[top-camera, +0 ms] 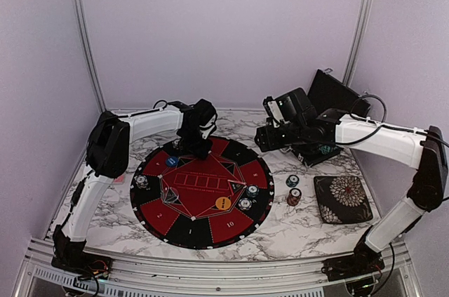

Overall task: Distribute texas hold em gaming equipment
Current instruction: Move the poker chips pile to the small blind area.

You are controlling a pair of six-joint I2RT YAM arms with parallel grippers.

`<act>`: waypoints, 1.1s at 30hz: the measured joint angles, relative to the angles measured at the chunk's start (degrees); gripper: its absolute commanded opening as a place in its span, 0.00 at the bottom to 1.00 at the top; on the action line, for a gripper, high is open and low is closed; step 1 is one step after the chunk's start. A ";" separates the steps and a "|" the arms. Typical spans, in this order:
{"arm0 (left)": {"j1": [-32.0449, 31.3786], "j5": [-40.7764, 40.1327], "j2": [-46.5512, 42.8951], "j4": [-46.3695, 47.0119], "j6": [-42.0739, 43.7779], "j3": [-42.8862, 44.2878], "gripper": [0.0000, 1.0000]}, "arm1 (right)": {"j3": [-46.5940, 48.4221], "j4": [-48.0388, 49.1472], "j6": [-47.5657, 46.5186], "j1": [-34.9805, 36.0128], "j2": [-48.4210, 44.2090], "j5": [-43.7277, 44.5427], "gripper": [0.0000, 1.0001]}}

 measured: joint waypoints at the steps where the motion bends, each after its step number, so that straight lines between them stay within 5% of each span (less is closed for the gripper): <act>1: 0.31 0.07 0.17 0.00 0.42 0.37 0.30 | 0.24 -0.04 0.00 0.00 0.35 0.00 0.77; 33: 7.98 1.03 6.71 0.17 5.84 11.04 0.30 | 3.96 -2.32 0.00 0.00 4.48 -0.33 0.77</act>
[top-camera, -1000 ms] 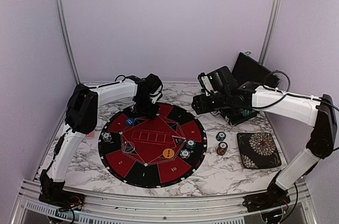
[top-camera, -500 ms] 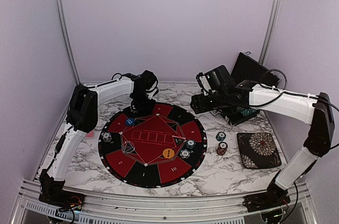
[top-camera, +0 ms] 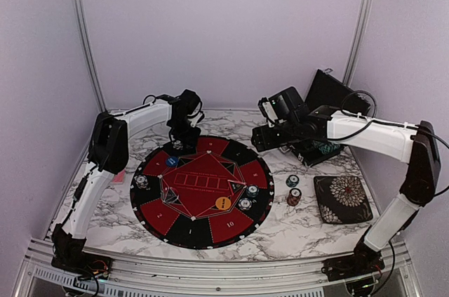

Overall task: Distribute texas hold em gaming equipment
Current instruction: Move the poker chips pile to the small blind area.

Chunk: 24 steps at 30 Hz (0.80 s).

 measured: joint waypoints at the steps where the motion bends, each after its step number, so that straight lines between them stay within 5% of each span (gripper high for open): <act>1: 0.07 0.24 0.02 0.00 0.00 0.00 0.30 | 0.07 -0.04 0.00 0.00 0.04 -0.07 0.77; 24: -0.20 -0.59 -0.87 1.33 -0.48 -1.84 0.30 | 0.28 -0.17 0.26 0.00 0.20 -0.15 0.77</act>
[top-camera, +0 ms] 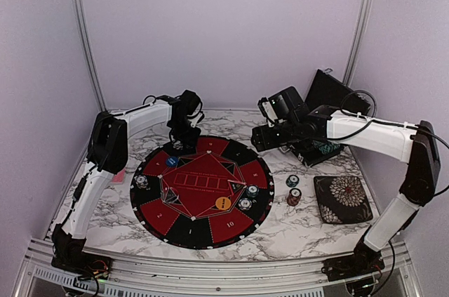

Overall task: Distribute texas hold em gaming equipment
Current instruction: Move the poker chips pile to the small blind area.

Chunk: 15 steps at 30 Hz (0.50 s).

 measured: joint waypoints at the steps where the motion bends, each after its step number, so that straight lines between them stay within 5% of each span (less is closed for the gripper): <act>1: -0.02 -0.04 -0.02 0.02 -0.11 -0.04 0.30 | 0.00 -0.02 0.02 0.00 0.00 -0.02 0.77; 15: -0.11 -0.44 -0.63 -0.07 -2.82 -0.83 0.31 | -0.74 0.02 0.68 0.00 -0.02 -0.04 0.77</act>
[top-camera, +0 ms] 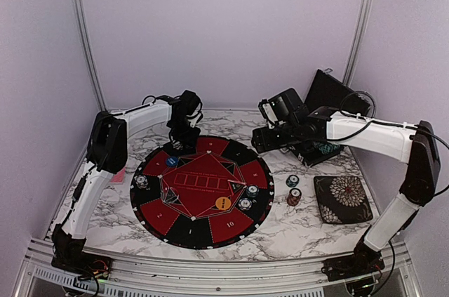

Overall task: Distribute texas hold em gaming equipment
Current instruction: Move the poker chips pile to the small blind area.

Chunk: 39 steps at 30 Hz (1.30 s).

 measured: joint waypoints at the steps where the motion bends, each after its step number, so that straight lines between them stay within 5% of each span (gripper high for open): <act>1: 0.00 -0.15 -0.02 -0.07 -0.31 -0.02 0.31 | -0.04 0.00 0.02 0.00 0.00 0.00 0.77; 27: -0.11 -0.83 -1.18 -0.37 -3.39 -1.92 0.32 | -0.87 0.39 0.20 0.00 0.00 -0.85 0.77; 39: -0.11 -0.85 -1.29 -0.35 -3.85 -2.14 0.40 | -1.33 0.44 0.33 0.00 0.00 -1.03 0.77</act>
